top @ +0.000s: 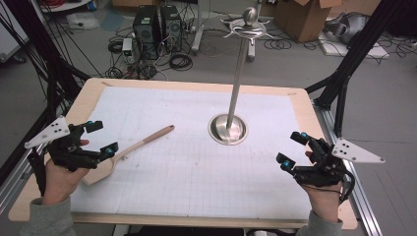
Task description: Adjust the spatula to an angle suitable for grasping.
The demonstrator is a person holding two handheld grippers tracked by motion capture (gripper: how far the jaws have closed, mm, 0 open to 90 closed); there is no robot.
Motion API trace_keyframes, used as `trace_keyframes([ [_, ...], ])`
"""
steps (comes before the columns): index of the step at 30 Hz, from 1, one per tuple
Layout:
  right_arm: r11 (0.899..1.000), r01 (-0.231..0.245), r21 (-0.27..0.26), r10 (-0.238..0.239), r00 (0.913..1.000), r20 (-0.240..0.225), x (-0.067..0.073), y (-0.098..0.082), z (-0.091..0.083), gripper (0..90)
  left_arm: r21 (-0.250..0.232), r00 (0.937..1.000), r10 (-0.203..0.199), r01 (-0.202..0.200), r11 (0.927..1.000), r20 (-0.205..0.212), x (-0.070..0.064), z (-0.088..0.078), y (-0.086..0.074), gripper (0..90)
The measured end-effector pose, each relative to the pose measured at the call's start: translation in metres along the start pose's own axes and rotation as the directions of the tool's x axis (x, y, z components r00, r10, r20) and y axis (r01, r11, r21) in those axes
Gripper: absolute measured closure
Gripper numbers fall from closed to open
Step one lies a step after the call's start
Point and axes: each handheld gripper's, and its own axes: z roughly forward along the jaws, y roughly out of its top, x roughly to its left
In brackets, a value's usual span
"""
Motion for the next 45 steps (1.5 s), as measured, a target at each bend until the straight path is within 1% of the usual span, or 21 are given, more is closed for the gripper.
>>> trace_keyframes([
  [1, 1.0, 0.0, 0.0, 0.0, 1.0, 0.0, 0.0, 0.0, 0.0, 10.2, 0.002, 1.0, 0.0, 0.0, 1.0, -0.002, 0.0, 0.0, -0.001, 3.7],
  [4, 1.0, -0.004, 0.005, 0.004, 1.0, -0.003, -0.001, -0.001, 0.001, 10.2, 0.041, 0.9999, 0.007, -0.007, 0.9991, -0.01, 0.001, 0.001, -0.002, 14.7],
  [5, 1.0, -0.005, 0.009, 0.005, 1.0, -0.005, -0.001, -0.001, 0.002, 10.2, 0.048, 0.9998, 0.013, -0.012, 0.9988, -0.014, 0.001, 0.001, -0.002, 25.6],
  [6, 1.0, -0.004, 0.011, 0.004, 1.0, -0.004, -0.001, -0.002, 0.003, 10.2, 0.062, 0.9992, 0.028, -0.026, 0.9978, -0.027, 0.001, 0.001, -0.003, 31.8],
  [8, 1.0, -0.002, 0.017, 0.002, 1.0, -0.005, -0.001, -0.002, 0.004, 10.3, 0.064, 0.998, 0.043, -0.04, 0.9971, -0.045, 0.001, 0.001, -0.004, 35.1],
  [9, 1.0, -0.002, 0.017, 0.002, 1.0, -0.005, -0.001, -0.002, 0.004, 10.3, 0.065, 0.9978, 0.044, -0.041, 0.9971, -0.05, 0.001, 0.001, -0.005, 35.1],
  [10, 1.0, 0.002, 0.02, -0.002, 1.0, -0.002, -0.002, -0.003, 0.004, 11.0, 0.07, 0.9972, 0.05, -0.046, 0.9965, -0.056, 0.001, 0.001, -0.005, 39.4],
  [12, 1.0, 0.002, 0.019, -0.002, 1.0, -0.004, -0.003, -0.003, 0.003, 13.3, 0.079, 0.9959, 0.056, -0.05, 0.9956, -0.071, 0.002, 0.002, -0.007, 40.5],
  [14, 1.0, 0.0, 0.014, 0.0, 1.0, -0.003, -0.004, -0.003, 0.002, 13.9, 0.08, 0.9953, 0.056, -0.05, 0.9955, -0.079, 0.004, 0.002, -0.008, 44.8],
  [15, 1.0, 0.005, 0.013, -0.005, 1.0, -0.004, -0.004, -0.004, 0.003, 13.9, 0.08, 0.9947, 0.054, -0.047, 0.9957, -0.088, 0.004, 0.002, -0.009, 46.6],
  [16, 1.0, 0.0, 0.019, 0.0, 1.0, -0.005, -0.003, -0.004, 0.003, 13.9, 0.089, 0.995, 0.044, -0.036, 0.9954, -0.089, 0.005, 0.002, -0.01, 51.6],
  [17, 1.0, 0.0, 0.019, 0.0, 1.0, -0.005, -0.003, -0.004, 0.003, 13.9, 0.097, 0.9965, 0.019, -0.011, 0.9952, -0.082, 0.005, 0.002, -0.011, 51.6],
  [18, 1.0, 0.007, 0.02, -0.007, 1.0, -0.007, -0.004, -0.004, 0.004, 13.8, 0.11, 0.9967, 0.007, 0.002, 0.9939, -0.081, 0.006, 0.003, -0.012, 57.9],
  [20, 1.0, 0.0, 0.023, 0.001, 1.0, -0.006, -0.003, -0.004, 0.004, 13.8, 0.121, 0.9963, 0.0, 0.01, 0.9926, -0.086, 0.008, 0.003, -0.014, 62.4],
  [27, 1.0, 0.003, 0.027, -0.003, 1.0, -0.007, -0.003, -0.004, 0.006, 13.4, 0.143, 0.9946, 0.006, 0.009, 0.9896, -0.104, 0.015, 0.003, -0.02, 78.1],
  [29, 1.0, 0.004, 0.028, -0.004, 1.0, -0.007, -0.003, -0.004, 0.006, 13.4, 0.155, 0.993, 0.011, 0.008, 0.9879, -0.118, 0.017, 0.004, -0.022, 79.9],
  [30, 0.999, 0.007, 0.033, -0.006, 0.9999, -0.012, -0.002, -0.004, 0.007, 13.3, 0.16, 0.9924, 0.01, 0.01, 0.987, -0.123, 0.018, 0.005, -0.024, 84.3],
  [33, 0.999, 0.009, 0.033, -0.008, 0.9999, -0.012, -0.002, -0.004, 0.007, 13.1, 0.186, 0.9893, 0.024, 0.003, 0.9826, -0.144, 0.021, 0.007, -0.027, 88.2],
  [37, 0.999, 0.013, 0.034, -0.013, 0.9998, -0.014, -0.002, -0.003, 0.007, 12.2, 0.221, 0.9842, 0.047, -0.008, 0.9753, -0.171, 0.022, 0.011, -0.031, 89.3],
  [40, 0.999, 0.013, 0.032, -0.012, 0.9998, -0.016, -0.002, -0.003, 0.007, 11.9, 0.248, 0.9828, 0.064, -0.019, 0.9685, -0.173, 0.023, 0.016, -0.034, 89.4],
  [45, 1.0, 0.003, 0.03, -0.003, 1.0, -0.007, -0.001, -0.003, 0.007, 11.3, 0.29, 0.9822, 0.068, -0.014, 0.957, -0.175, 0.028, 0.024, -0.043, 89.5],
])
